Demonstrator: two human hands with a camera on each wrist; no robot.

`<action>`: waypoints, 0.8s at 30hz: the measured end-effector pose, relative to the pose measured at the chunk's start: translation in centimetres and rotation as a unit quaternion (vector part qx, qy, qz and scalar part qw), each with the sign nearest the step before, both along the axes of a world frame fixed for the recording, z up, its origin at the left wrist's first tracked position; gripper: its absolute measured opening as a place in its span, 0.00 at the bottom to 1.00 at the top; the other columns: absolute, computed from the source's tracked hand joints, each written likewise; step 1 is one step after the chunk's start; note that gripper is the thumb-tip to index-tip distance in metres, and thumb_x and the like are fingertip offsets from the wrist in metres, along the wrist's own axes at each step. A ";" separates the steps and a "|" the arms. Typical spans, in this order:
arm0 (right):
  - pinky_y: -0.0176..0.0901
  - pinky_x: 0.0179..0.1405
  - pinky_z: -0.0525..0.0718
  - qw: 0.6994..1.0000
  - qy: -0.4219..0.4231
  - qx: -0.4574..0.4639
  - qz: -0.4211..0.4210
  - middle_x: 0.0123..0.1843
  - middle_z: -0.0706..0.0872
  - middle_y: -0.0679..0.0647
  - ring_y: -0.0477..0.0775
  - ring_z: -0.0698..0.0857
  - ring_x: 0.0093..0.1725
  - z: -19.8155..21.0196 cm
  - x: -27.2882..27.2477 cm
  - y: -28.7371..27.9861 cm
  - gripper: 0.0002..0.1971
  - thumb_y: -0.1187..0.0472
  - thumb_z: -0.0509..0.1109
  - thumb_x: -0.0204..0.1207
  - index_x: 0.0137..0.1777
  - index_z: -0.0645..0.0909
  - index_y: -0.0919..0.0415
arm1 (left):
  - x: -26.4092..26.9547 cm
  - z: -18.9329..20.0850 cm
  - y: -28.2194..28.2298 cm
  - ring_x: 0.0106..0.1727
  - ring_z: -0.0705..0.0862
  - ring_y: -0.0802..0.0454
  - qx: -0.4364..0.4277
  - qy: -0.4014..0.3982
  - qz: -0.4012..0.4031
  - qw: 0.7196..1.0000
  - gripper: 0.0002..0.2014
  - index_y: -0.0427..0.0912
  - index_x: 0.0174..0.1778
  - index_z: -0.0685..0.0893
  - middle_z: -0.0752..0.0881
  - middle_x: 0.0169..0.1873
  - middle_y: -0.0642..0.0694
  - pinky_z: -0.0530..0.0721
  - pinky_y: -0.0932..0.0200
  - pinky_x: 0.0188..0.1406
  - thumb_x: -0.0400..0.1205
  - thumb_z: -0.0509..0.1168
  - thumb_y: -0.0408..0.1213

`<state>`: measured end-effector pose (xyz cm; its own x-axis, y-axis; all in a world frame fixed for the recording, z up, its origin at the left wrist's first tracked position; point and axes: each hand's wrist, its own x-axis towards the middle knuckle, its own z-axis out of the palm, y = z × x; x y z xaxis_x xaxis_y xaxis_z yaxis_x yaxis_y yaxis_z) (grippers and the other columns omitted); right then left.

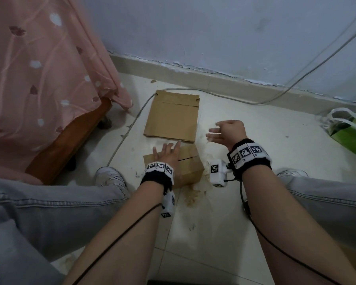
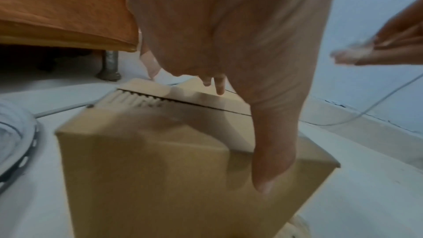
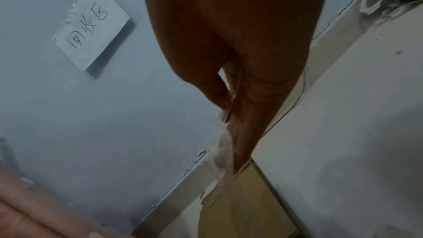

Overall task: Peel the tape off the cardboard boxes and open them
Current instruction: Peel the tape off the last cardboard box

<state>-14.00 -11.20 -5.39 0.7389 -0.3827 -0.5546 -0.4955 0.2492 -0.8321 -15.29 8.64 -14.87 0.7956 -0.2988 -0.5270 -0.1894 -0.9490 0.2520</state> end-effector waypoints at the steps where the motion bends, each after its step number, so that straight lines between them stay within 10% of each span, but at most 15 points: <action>1: 0.59 0.31 0.91 1.000 0.000 -0.005 0.006 0.46 0.84 0.75 0.71 0.88 0.36 0.4 -0.1 0.4 0.12 0.75 0.53 0.83 0.59 0.75 0.75 | 0.0 0.0 -0.5 0.87 0.41 0.43 -0.005 0.003 -0.008 1.000 0.70 0.50 0.86 0.35 0.48 0.85 0.44 0.34 0.29 0.80 0.63 0.84 0.48; 13: 0.57 0.46 0.91 0.998 0.031 -0.027 -0.044 0.48 0.87 0.74 0.65 0.90 0.40 -1.6 -0.9 -2.0 0.14 0.72 0.58 0.83 0.63 0.76 0.79 | 0.2 0.4 0.5 0.80 0.64 0.42 -0.026 -0.008 0.062 0.998 0.58 0.46 0.82 0.55 0.61 0.77 0.46 0.47 0.26 0.81 0.61 0.84 0.46; 16: 0.55 0.50 0.89 0.992 0.025 0.061 -0.111 0.53 0.85 0.72 0.70 0.87 0.57 -2.3 -1.1 -3.0 0.18 0.72 0.54 0.84 0.70 0.72 0.79 | 0.9 1.6 1.2 0.79 0.65 0.41 -0.049 -0.012 0.093 0.994 0.60 0.46 0.81 0.55 0.59 0.78 0.47 0.53 0.29 0.81 0.58 0.85 0.47; 19: 0.61 0.75 0.71 0.968 0.017 0.142 -0.208 0.75 0.71 0.74 0.72 0.71 0.77 -2.8 -0.7 -3.0 0.25 0.70 0.42 0.83 0.78 0.63 0.77 | 1.2 2.4 1.8 0.78 0.68 0.42 -0.066 -0.012 0.100 0.993 0.61 0.47 0.81 0.54 0.59 0.78 0.49 0.53 0.29 0.81 0.56 0.86 0.46; 24: 0.59 0.75 0.70 0.971 0.025 0.148 -0.186 0.75 0.71 0.71 0.71 0.71 0.76 -1.7 -0.8 -1.5 0.27 0.67 0.41 0.83 0.80 0.60 0.76 | 0.3 2.0 3.5 0.72 0.73 0.40 -0.103 0.022 0.117 0.987 0.60 0.52 0.78 0.56 0.60 0.74 0.52 0.77 0.35 0.69 0.53 0.85 0.47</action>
<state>-14.84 -12.69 -7.05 0.5494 -0.4360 -0.7128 -0.3638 0.6431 -0.6738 -15.03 12.10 -12.85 0.8335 -0.2141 -0.5094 0.0444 -0.8929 0.4480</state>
